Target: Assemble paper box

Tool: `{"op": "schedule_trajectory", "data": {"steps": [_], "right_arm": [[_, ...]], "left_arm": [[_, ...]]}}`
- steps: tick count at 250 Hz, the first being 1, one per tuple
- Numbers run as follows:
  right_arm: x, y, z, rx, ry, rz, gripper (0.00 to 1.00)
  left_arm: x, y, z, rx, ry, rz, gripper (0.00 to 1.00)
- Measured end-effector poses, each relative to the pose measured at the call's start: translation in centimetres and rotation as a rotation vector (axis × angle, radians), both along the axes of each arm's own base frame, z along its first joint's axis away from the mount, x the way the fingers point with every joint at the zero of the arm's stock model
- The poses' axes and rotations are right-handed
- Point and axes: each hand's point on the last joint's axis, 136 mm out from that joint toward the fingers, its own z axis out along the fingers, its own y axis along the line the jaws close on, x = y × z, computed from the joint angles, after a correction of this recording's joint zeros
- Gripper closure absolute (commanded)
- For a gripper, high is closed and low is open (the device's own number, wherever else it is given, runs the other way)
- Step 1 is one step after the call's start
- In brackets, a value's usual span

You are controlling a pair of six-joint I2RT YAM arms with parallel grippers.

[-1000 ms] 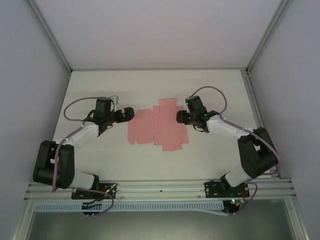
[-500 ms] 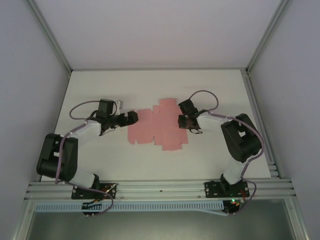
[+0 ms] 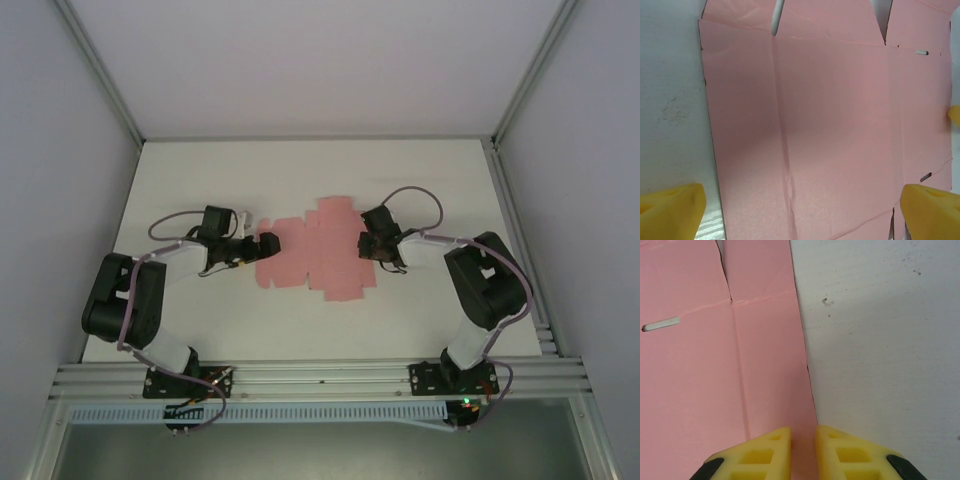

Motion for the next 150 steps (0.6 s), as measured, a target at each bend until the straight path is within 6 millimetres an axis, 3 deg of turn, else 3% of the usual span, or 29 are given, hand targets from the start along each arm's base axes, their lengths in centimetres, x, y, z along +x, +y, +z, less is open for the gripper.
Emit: {"op": "schedule_trajectory", "data": {"steps": [99,150], "right_arm": [[0.1,0.3,0.0,0.037,-0.034,0.006,0.82],[0.1,0.2,0.0,0.064,-0.055,-0.006,0.82]], "left_arm": [[0.3,-1.1,0.4,-0.065,-0.006,-0.024,0.01],[0.2,-4.8,2.1,-0.227,-0.055,-0.141,0.01]]}}
